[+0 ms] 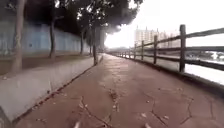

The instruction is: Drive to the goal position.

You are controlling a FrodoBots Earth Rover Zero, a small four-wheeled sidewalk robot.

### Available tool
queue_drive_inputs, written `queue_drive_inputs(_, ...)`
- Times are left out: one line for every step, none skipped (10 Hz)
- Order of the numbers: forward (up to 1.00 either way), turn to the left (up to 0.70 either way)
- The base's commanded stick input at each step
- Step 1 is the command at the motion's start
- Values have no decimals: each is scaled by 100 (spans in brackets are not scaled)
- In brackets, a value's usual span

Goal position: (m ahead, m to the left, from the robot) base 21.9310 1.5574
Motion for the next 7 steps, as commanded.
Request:
queue_drive_inputs(70, 0)
queue_drive_inputs(70, 0)
queue_drive_inputs(70, 0)
queue_drive_inputs(70, 0)
queue_drive_inputs(70, 0)
queue_drive_inputs(70, 0)
queue_drive_inputs(70, 0)
